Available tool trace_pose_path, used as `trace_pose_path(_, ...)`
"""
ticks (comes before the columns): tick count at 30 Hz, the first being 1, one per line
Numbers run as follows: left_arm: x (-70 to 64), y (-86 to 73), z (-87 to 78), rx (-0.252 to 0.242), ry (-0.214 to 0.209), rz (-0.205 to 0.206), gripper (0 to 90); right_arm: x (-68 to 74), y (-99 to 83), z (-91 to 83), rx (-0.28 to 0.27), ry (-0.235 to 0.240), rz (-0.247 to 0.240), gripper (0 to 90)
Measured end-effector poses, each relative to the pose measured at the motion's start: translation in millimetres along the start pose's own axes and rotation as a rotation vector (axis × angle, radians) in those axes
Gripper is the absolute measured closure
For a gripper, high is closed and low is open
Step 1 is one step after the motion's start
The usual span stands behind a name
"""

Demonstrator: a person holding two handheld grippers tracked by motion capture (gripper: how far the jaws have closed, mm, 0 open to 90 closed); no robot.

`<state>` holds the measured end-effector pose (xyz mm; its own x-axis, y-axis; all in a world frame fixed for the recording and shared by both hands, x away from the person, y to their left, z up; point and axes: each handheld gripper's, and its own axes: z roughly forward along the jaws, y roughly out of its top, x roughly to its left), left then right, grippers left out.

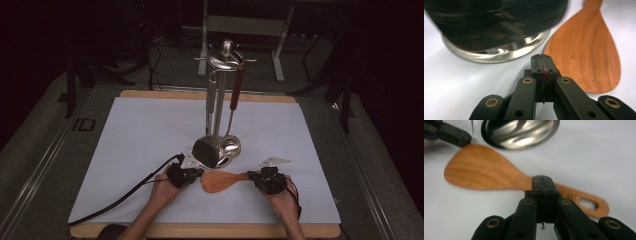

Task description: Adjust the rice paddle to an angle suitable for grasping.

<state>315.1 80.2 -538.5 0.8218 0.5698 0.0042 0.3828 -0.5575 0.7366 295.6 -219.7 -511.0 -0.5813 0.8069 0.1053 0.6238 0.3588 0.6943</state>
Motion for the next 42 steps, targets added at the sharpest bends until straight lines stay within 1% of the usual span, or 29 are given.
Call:
trace_pose_path(1, -2.0, 0.0, 0.1, 0.000, -0.016, 0.006, 90.0, 0.1, -2.5, -0.2, 0.009, -0.003, -0.002, 90.0)
trace_pose_path(4, -8.6, 1.3, 0.0, 0.012, -0.017, 0.031, 90.0, -1.3, -10.0, -0.4, 0.038, -0.016, 0.007, 90.0)
trace_pose_path(5, -12.1, 2.8, 0.7, 0.016, -0.025, 0.046, 90.0, -1.8, -11.6, -0.3, 0.044, -0.017, 0.016, 90.0)
trace_pose_path(6, -17.1, 4.1, 2.2, 0.013, -0.047, 0.059, 90.0, -3.3, -13.8, 0.3, 0.049, -0.021, 0.021, 90.0)
trace_pose_path(7, -20.1, 4.4, 3.8, 0.006, -0.064, 0.059, 90.0, -4.9, -15.6, 0.9, 0.053, -0.026, 0.028, 90.0)
trace_pose_path(8, -25.1, 4.6, 5.9, -0.003, -0.079, 0.058, 90.0, -5.9, -16.3, 0.7, 0.052, -0.027, 0.035, 90.0)
trace_pose_path(9, -28.1, 5.6, 6.5, -0.001, -0.074, 0.065, 90.0, -8.1, -16.6, 0.5, 0.046, -0.030, 0.041, 90.0)
trace_pose_path(10, -33.0, 8.5, 7.5, 0.008, -0.083, 0.086, 90.0, -9.0, -16.3, 0.3, 0.044, -0.036, 0.047, 90.0)
trace_pose_path(12, -40.5, 10.9, 9.8, 0.000, -0.117, 0.097, 90.0, -12.2, -14.0, 0.0, 0.033, -0.044, 0.068, 90.0)
trace_pose_path(13, -47.2, 12.5, 13.0, 0.007, -0.126, 0.119, 90.0, -13.0, -12.9, 0.2, 0.030, -0.047, 0.077, 89.9)
trace_pose_path(14, -52.3, 13.5, 14.8, -0.004, -0.134, 0.128, 90.0, -14.6, -10.6, 0.8, 0.024, -0.053, 0.094, 87.4)
trace_pose_path(16, -59.3, 14.3, 18.0, -0.019, -0.178, 0.118, 90.0, -15.0, -7.1, 2.4, 0.012, -0.060, 0.117, 80.6)
trace_pose_path(17, -61.8, 14.3, 18.5, -0.020, -0.171, 0.127, 90.0, -14.0, -4.1, 4.6, 0.010, -0.061, 0.126, 76.0)
trace_pose_path(19, -62.3, 14.8, 17.3, -0.015, -0.179, 0.136, 90.0, -11.1, 0.3, 9.2, 0.003, -0.051, 0.135, 66.9)
trace_pose_path(20, -63.4, 15.3, 16.4, -0.009, -0.155, 0.162, 90.0, -8.7, 3.3, 12.7, 0.007, -0.050, 0.139, 62.6)
trace_pose_path(21, -62.7, 15.7, 15.2, -0.014, -0.152, 0.161, 90.0, -4.9, 7.5, 18.0, 0.008, -0.052, 0.139, 58.9)
trace_pose_path(24, -57.1, 16.2, 9.8, -0.040, -0.125, 0.145, 90.0, 2.8, 19.9, 30.4, 0.007, -0.094, 0.145, 50.7)
trace_pose_path(27, -46.6, 14.4, 0.9, -0.065, -0.089, 0.118, 90.0, 6.4, 30.8, 44.1, 0.042, -0.155, 0.138, 44.7)
trace_pose_path(28, -43.8, 13.6, -1.5, -0.069, -0.078, 0.107, 90.0, 7.5, 34.5, 50.3, 0.071, -0.191, 0.138, 43.8)
trace_pose_path(29, -40.2, 12.8, -4.6, -0.073, -0.060, 0.098, 90.0, 7.7, 36.2, 53.8, 0.090, -0.201, 0.137, 43.7)
trace_pose_path(30, -36.2, 12.1, -8.3, -0.077, -0.043, 0.094, 89.9, 8.6, 38.3, 56.1, 0.093, -0.214, 0.130, 45.5)
trace_pose_path(31, -30.5, 10.4, -13.2, -0.095, -0.031, 0.078, 89.8, 9.4, 40.4, 57.6, 0.106, -0.230, 0.119, 46.7)
trace_pose_path(32, -26.9, 9.2, -16.1, -0.105, -0.025, 0.063, 89.7, 10.5, 43.0, 58.8, 0.120, -0.244, 0.114, 50.1)
trace_pose_path(33, -21.0, 7.2, -20.7, -0.112, -0.008, 0.047, 89.7, 10.6, 44.1, 59.0, 0.128, -0.245, 0.101, 51.5)
trace_pose_path(36, -7.8, 1.9, -32.3, -0.130, 0.030, 0.013, 89.6, 9.8, 48.2, 58.0, 0.169, -0.227, 0.059, 62.5)
trace_pose_path(37, -4.1, -0.1, -36.0, -0.139, 0.042, 0.001, 89.6, 9.3, 48.9, 57.7, 0.178, -0.232, 0.054, 64.2)
trace_pose_path(40, 6.5, -6.7, -46.2, -0.147, 0.075, -0.026, 89.3, 1.4, 49.5, 55.0, 0.196, -0.215, 0.057, 65.6)
trace_pose_path(41, 6.5, -6.7, -46.2, -0.147, 0.075, -0.026, 89.3, 1.4, 49.5, 55.0, 0.196, -0.215, 0.057, 65.6)
trace_pose_path(42, 14.5, -12.5, -52.2, -0.149, 0.108, -0.040, 89.3, -1.0, 49.9, 54.0, 0.205, -0.217, 0.055, 65.8)
